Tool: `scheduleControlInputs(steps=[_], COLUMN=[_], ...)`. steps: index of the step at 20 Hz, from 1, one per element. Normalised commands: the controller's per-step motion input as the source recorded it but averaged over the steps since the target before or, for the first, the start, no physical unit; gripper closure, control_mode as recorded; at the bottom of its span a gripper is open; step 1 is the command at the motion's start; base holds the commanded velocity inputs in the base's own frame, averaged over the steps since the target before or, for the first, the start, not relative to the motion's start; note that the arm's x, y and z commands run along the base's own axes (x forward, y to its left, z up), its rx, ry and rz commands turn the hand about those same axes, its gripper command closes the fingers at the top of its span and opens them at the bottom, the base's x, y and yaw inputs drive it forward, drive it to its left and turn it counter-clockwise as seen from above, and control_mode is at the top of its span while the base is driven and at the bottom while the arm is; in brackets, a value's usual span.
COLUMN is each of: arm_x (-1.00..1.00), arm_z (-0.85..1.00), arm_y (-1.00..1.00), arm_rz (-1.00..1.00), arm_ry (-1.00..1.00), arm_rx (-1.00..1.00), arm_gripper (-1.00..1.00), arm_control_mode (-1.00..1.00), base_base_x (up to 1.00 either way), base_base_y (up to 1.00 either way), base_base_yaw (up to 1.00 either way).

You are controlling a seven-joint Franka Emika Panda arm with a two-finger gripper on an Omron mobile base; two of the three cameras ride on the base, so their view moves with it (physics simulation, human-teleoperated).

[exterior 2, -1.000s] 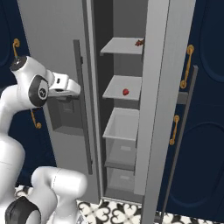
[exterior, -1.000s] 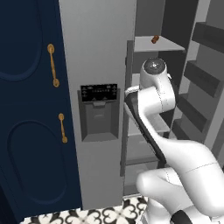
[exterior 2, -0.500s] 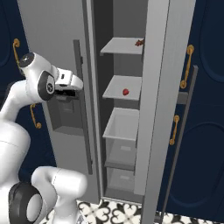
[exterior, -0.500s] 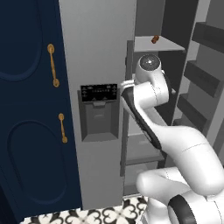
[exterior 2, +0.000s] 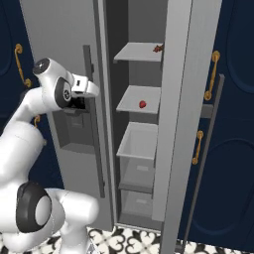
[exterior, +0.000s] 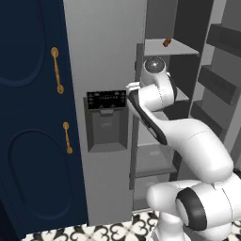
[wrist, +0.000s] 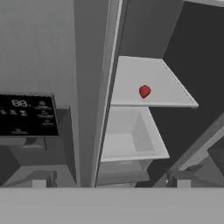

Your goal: Take the strawberry from the fridge and place it on top of the pancake, located on the dining counter.

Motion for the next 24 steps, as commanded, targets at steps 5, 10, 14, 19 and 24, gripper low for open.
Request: scheduleControlInputs(steps=[5,10,14,19,24], arm_x=[0.53,0.47,0.48,0.45,0.3], arm_z=[0.0,0.0,0.0,-0.02,-0.01], arm_y=[0.12,0.0,0.01,0.02,0.0], arm_rz=[0.01,0.0,0.0,0.0,0.0], arm_ry=[0.0,-0.03,-0.06,-0.06,-0.11], arm_rx=[0.04,0.04,0.03,0.01,0.0], arm_gripper=[-1.0,-1.0,-1.0,-1.0,-1.0], arm_control_mode=[-1.0,-1.0,-1.0,-1.0,-1.0], base_base_x=[0.0,0.0,0.0,0.0,0.0], base_base_y=[0.0,0.0,0.0,0.0,0.0], base_base_yaw=[0.0,0.0,0.0,0.0,0.0])
